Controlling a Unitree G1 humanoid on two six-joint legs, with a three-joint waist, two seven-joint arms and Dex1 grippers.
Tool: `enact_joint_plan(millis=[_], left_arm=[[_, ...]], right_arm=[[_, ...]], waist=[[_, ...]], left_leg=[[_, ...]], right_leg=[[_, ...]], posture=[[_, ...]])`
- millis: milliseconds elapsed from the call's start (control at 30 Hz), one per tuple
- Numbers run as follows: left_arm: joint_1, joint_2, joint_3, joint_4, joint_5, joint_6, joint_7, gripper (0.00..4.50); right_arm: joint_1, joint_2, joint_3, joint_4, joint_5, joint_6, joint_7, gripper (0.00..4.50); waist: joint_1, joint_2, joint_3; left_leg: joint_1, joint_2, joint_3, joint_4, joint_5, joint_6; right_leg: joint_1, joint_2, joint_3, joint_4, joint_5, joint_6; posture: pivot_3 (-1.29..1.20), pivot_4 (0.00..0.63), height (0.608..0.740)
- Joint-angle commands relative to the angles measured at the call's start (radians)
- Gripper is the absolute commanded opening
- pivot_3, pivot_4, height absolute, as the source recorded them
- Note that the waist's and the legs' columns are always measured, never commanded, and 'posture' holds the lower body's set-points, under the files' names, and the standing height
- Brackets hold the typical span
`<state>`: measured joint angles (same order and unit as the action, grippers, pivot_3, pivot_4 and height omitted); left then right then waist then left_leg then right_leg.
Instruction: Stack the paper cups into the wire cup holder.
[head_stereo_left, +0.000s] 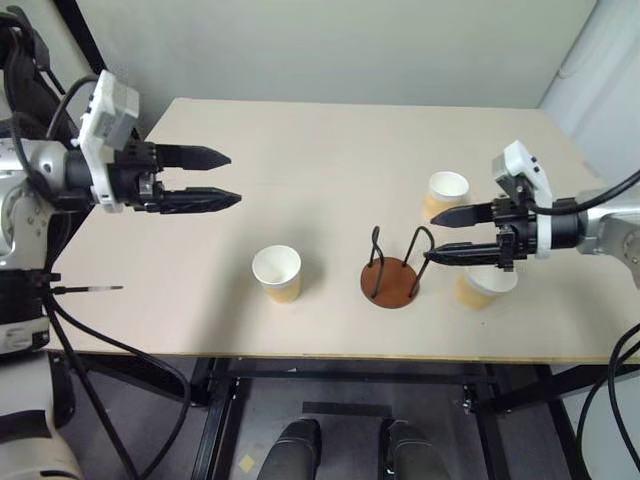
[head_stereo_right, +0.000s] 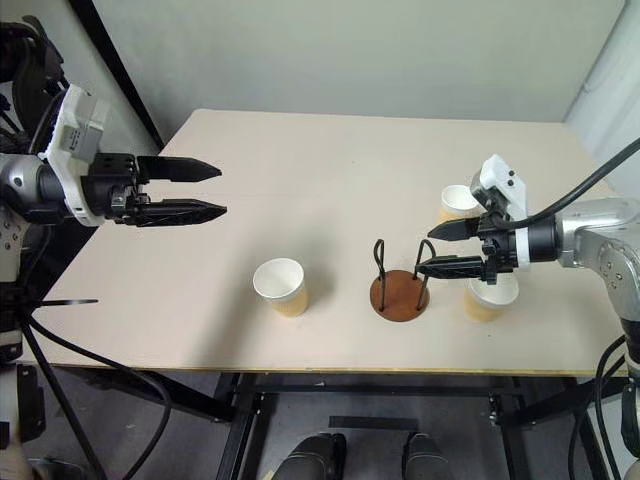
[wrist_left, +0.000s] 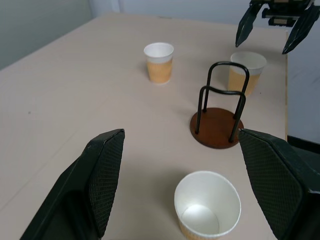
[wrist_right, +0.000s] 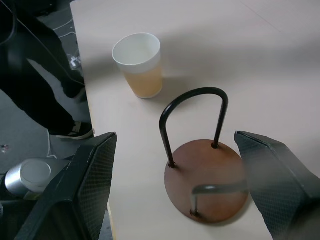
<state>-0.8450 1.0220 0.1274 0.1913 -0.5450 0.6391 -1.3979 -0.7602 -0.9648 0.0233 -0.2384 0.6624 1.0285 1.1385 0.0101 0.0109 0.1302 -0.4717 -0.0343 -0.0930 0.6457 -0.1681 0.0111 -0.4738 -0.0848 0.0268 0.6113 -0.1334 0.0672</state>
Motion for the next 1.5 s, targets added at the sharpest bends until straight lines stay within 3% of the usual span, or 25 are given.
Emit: enact_joint_plan(millis=[33, 467, 767, 1067, 1500], left_arm=[[-0.025, 0.024, 0.030, -0.002, -0.005, -0.010, -0.005, 3.86], [-0.121, -0.033, -0.056, 0.020, 0.013, -0.023, -0.046, 3.86], [-0.076, -0.015, -0.046, -0.041, -0.001, -0.006, -0.065, 3.86], [-0.027, 0.008, -0.003, -0.109, -0.025, 0.019, -0.021, 3.86], [-0.011, 0.018, 0.006, -0.111, -0.028, 0.004, -0.011, 3.86]], right_arm=[[-0.019, -0.019, -0.012, -0.012, -0.008, -0.020, -0.001, 3.91], [0.201, -0.163, -0.118, -0.099, 0.029, 0.003, 0.002, 3.91], [0.128, -0.092, 0.002, -0.051, -0.043, -0.038, -0.035, 3.91], [0.075, -0.035, 0.144, 0.018, -0.138, -0.099, -0.009, 3.91], [0.063, 0.052, 0.149, 0.029, -0.157, -0.046, -0.053, 3.91]], waist=[[0.000, 0.000, 0.000], [0.002, -0.001, 0.000], [-0.009, -0.001, 0.000], [-0.003, -0.001, 0.000], [-0.004, -0.001, -0.001]], left_leg=[[0.000, 0.000, 0.000, 0.000, 0.000, 0.000], [0.000, 0.000, 0.000, 0.000, -0.001, -0.001], [0.001, 0.000, 0.001, 0.000, 0.000, 0.000], [0.001, 0.000, -0.001, 0.000, 0.000, 0.000], [0.001, 0.000, -0.001, 0.000, 0.000, 0.000]], right_leg=[[0.000, 0.000, 0.000, 0.000, 0.000, 0.000], [0.001, 0.000, 0.000, 0.000, 0.000, 0.001], [0.001, 0.000, 0.000, 0.000, -0.002, 0.008], [0.001, 0.000, 0.000, 0.000, 0.000, 0.005], [0.002, 0.000, 0.000, 0.000, 0.002, 0.003]], posture=[[0.00, 0.150, 0.740], [0.00, 0.150, 0.740], [0.00, 0.150, 0.740], [0.00, 0.150, 0.740], [0.00, 0.150, 0.740]])
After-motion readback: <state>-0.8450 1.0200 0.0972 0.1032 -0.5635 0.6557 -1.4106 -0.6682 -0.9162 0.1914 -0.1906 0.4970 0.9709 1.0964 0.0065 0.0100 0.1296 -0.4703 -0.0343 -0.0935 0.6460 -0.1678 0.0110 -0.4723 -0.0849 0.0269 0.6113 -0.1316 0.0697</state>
